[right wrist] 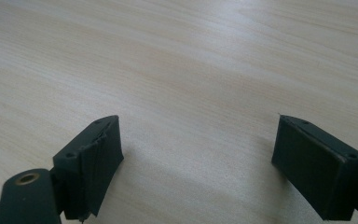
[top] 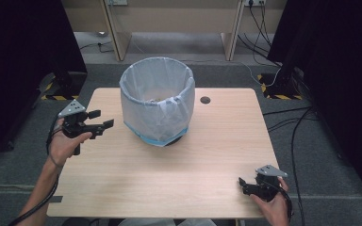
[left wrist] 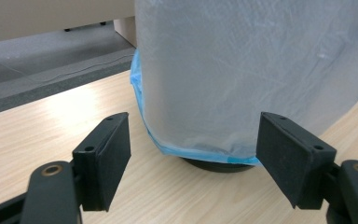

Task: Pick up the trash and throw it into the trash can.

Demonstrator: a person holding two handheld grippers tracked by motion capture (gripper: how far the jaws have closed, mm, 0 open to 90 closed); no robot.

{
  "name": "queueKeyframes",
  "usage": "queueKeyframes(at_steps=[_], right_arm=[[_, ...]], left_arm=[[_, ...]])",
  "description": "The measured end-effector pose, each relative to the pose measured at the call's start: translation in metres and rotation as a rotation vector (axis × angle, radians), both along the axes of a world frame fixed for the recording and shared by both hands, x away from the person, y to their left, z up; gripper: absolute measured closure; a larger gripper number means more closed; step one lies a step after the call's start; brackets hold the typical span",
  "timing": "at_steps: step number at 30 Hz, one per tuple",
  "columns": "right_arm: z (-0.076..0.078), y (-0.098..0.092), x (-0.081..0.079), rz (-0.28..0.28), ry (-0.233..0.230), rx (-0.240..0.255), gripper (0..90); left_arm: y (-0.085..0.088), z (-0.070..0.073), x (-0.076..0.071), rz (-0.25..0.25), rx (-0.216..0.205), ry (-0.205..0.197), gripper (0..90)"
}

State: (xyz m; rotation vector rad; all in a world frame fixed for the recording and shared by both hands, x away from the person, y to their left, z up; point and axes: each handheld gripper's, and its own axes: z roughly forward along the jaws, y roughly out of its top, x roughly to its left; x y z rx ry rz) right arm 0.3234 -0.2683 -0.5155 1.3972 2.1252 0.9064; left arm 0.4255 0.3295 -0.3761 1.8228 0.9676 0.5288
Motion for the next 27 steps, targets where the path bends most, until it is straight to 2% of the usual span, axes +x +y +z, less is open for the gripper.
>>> queueKeyframes(at_steps=[7, 13, 20, 27], right_arm=[[0.000, 0.000, 0.000, 0.000, 0.000, 0.000, 15.7], [0.000, 0.000, 0.000, 0.000, 0.000, 0.001, 15.7], [0.000, 0.000, 0.000, -0.001, 0.000, 0.001, 15.7], [0.000, 0.000, 0.000, -0.001, 0.002, 0.002, 15.7]], left_arm=[[-0.004, -0.017, -0.003, -0.006, -0.002, 0.006, 25.6], [-0.005, -0.026, -0.007, -0.009, -0.011, 0.003, 25.6], [-0.006, -0.038, -0.012, -0.013, 0.004, 0.000, 25.6], [-0.008, -0.054, -0.014, -0.019, 0.023, 0.015, 25.6]])
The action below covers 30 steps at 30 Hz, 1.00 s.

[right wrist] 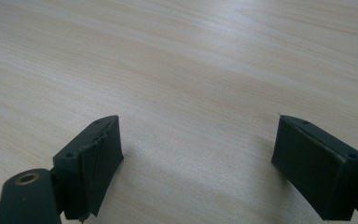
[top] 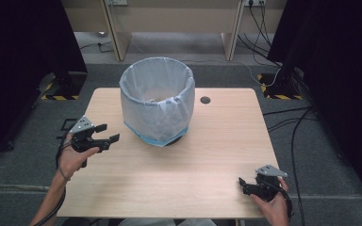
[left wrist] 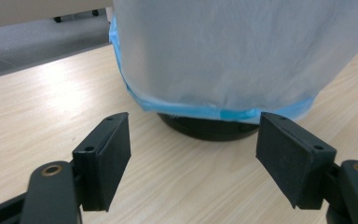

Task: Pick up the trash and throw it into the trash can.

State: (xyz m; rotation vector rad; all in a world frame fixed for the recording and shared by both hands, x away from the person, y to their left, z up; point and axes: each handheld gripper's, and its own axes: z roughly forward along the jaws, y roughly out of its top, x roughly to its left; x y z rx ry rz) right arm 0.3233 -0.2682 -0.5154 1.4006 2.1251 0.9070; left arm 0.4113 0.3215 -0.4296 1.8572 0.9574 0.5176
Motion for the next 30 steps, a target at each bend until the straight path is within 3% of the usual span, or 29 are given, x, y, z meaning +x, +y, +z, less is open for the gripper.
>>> queueKeyframes(at_steps=[21, 30], right_arm=[[0.000, 0.000, 0.000, 0.000, 0.000, 0.000, 15.7], [0.000, 0.000, 0.000, 0.001, 0.000, -0.001, 15.7]], left_arm=[[-0.006, -0.047, -0.010, -0.013, -0.004, 0.066, 25.6], [-0.008, -0.063, -0.013, -0.018, 0.024, 0.101, 25.6]])
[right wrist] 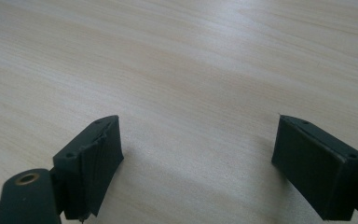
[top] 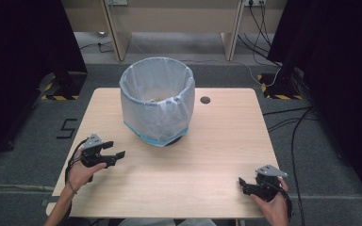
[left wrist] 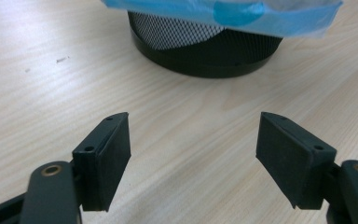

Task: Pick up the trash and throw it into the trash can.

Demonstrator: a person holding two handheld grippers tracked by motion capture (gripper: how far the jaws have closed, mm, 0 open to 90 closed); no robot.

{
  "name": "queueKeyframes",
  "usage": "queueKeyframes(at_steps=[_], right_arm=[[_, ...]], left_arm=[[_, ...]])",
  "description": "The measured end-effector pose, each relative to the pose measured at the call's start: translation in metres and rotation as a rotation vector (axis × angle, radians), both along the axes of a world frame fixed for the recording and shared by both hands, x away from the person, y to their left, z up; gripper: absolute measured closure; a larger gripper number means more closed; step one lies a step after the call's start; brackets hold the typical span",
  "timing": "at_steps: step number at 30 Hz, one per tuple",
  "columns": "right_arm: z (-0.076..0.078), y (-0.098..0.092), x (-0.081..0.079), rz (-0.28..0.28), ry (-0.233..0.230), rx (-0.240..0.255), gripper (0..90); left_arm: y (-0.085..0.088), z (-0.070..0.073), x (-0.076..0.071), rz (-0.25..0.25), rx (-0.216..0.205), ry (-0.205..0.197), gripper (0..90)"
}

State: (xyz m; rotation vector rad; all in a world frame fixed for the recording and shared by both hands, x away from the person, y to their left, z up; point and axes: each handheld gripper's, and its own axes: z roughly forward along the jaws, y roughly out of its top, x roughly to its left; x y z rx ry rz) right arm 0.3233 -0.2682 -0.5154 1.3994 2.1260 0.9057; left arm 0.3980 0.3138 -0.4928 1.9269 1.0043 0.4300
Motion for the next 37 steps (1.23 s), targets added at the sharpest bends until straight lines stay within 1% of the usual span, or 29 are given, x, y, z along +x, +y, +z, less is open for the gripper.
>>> queueKeyframes(at_steps=[1, 2, 4, 7, 12, 23, 25, 27, 30, 31, 33, 35, 37], right_arm=[[0.000, 0.000, 0.000, 0.000, 0.000, 0.000, 15.7], [0.000, 0.000, 0.000, 0.000, 0.000, 0.000, 15.7], [0.000, 0.000, 0.000, 0.000, 0.000, 0.000, 15.7], [0.000, 0.000, 0.000, -0.001, 0.000, 0.001, 15.7], [0.000, 0.000, 0.000, 0.000, 0.000, 0.000, 15.7], [0.000, 0.000, 0.000, 0.000, 0.000, 0.000, 15.7], [0.000, 0.000, 0.000, 0.000, 0.000, 0.000, 15.7], [0.000, 0.000, 0.000, 0.000, 0.000, 0.000, 15.7], [0.000, 0.000, 0.000, 0.000, 0.000, 0.000, 15.7], [0.000, 0.000, 0.000, 0.000, 0.000, 0.000, 15.7], [0.000, 0.000, 0.000, -0.001, 0.000, 0.001, 15.7], [0.000, 0.000, 0.000, -0.001, 0.000, 0.001, 15.7], [0.000, 0.000, 0.000, 0.000, 0.000, 0.001, 15.7]], left_arm=[[0.000, -0.002, 0.000, 0.000, 0.001, 0.002, 25.6], [0.000, -0.004, 0.000, 0.004, 0.012, 0.013, 25.6], [-0.001, -0.007, -0.001, 0.007, 0.021, 0.022, 25.6], [-0.001, -0.010, -0.002, 0.003, 0.022, 0.031, 25.6], [-0.003, -0.015, -0.005, -0.005, 0.042, 0.051, 24.9], [-0.003, -0.024, -0.010, -0.003, 0.079, 0.073, 23.1], [-0.003, -0.025, -0.010, -0.002, 0.091, 0.080, 22.6], [-0.003, -0.026, -0.011, -0.003, 0.092, 0.081, 22.0], [-0.003, -0.030, -0.012, -0.008, 0.108, 0.094, 21.3], [-0.004, -0.031, -0.013, -0.008, 0.113, 0.083, 20.2], [-0.004, -0.031, -0.013, -0.009, 0.132, 0.077, 20.1], [-0.006, -0.031, -0.014, -0.008, 0.147, 0.073, 19.6], [-0.008, -0.032, -0.014, -0.003, 0.151, 0.073, 16.9]])
